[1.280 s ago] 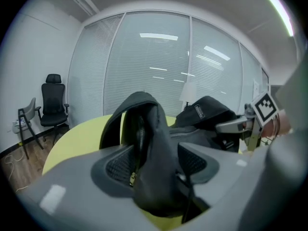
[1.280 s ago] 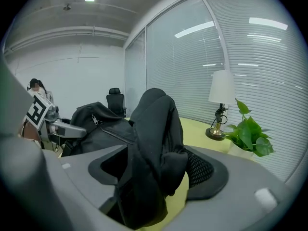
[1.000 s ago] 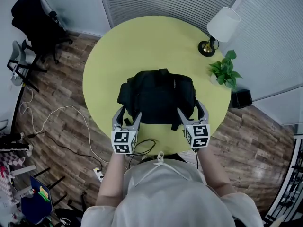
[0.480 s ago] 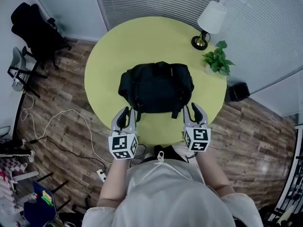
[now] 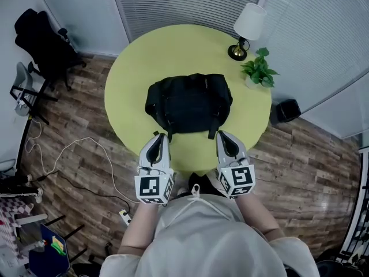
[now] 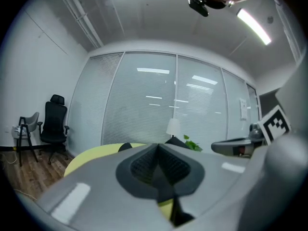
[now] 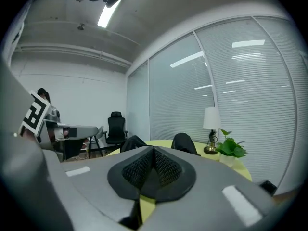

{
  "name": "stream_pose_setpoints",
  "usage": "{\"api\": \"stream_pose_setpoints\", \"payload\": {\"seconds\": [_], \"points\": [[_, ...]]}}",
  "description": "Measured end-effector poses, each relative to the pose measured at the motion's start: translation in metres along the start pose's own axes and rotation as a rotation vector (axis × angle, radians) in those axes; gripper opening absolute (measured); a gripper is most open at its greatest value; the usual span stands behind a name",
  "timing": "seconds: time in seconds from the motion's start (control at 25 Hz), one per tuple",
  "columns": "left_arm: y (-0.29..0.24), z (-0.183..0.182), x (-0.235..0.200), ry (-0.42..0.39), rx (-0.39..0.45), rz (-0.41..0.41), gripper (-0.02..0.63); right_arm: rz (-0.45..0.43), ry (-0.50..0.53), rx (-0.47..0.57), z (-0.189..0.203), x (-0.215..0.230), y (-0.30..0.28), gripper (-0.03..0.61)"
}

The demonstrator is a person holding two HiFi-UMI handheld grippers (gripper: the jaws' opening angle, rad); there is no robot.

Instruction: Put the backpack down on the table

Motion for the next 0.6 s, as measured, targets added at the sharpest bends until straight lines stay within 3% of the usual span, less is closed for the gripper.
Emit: {"api": "stream_pose_setpoints", "payload": {"seconds": [0.2,0.6], "points": [[0.012,-0.010,0.012,-0.018,0.046,0.069,0.006,-0.040,0.019,0.037,-0.009,-0.018,0.010,-0.002],[0.011,-0.015,0.017,-0.053,0.048,0.080,0.006,-0.069,0.029,0.022,-0.014,-0.022,0.013,-0.003]]}}
Point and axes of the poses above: the fingertips, and each gripper's own axes: y backward along the fingers, x to its right, z out of its underside, the point moved 9 cm from there along y, backward along the fingers, and after that the axes turned 8 degrees about -y, right-handed, at the moved point
